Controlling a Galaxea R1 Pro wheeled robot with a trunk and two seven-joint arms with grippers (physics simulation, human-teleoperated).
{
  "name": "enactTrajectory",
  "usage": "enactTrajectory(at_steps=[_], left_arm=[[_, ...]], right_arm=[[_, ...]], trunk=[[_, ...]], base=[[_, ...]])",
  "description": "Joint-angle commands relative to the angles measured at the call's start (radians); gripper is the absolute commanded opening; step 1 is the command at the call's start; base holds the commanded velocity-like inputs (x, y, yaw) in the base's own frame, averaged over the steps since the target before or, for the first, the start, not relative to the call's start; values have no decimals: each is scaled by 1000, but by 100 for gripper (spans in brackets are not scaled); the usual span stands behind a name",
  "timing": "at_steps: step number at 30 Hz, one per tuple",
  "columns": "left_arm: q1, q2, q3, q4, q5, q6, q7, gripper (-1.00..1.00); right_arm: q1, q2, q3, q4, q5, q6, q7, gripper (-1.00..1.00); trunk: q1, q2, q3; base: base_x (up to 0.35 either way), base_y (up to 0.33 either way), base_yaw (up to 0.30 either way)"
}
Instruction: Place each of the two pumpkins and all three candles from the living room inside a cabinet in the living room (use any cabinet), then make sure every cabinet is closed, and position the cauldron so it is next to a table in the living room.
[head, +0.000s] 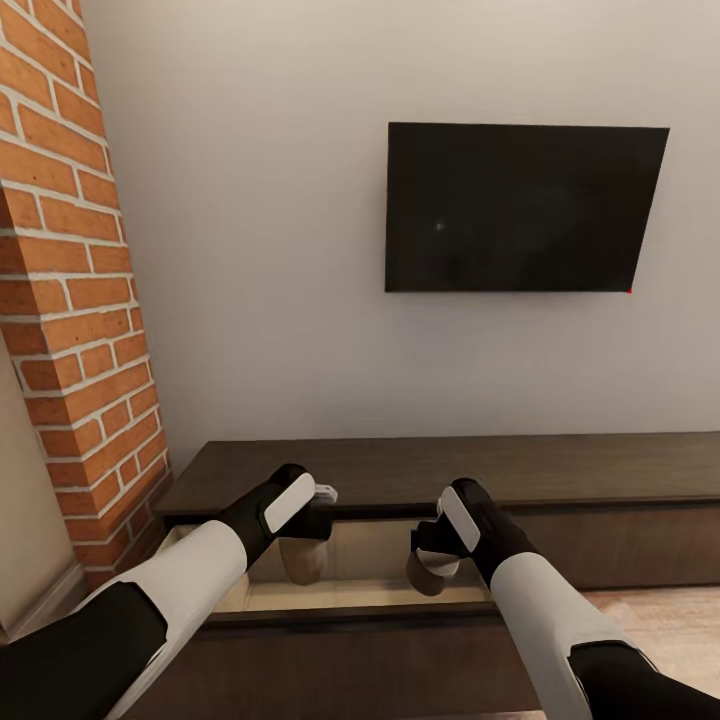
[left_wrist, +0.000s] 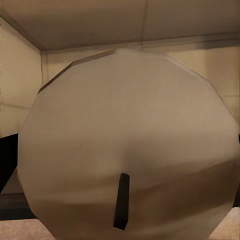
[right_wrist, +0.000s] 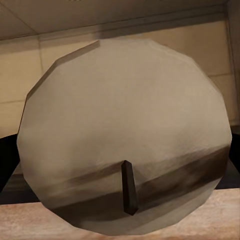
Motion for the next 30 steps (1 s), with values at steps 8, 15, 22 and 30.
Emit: enactTrajectory(at_steps=[8, 15, 22, 30], left_arm=[[-1, 1, -6, -1, 10, 5, 8, -100], [-1, 0, -6, 0, 14, 19, 6, -100], [-1, 0, -6, 0, 18, 69, 4, -100], [-1, 0, -6, 0, 18, 97, 2, -100]], right_arm=[[-1, 0, 4, -2, -11, 2, -10, -100], [-1, 0, 4, -2, -10, 2, -10, -100], [-1, -1, 5, -5, -8, 1, -10, -100], [-1, -4, 4, -9, -5, -1, -16, -100]], trunk=[[0, -1, -1], [0, -1, -1], [0, -1, -1], [0, -1, -1]], base=[[48, 17, 0], [46, 18, 0], [4, 2, 0], [0, 0, 0]])
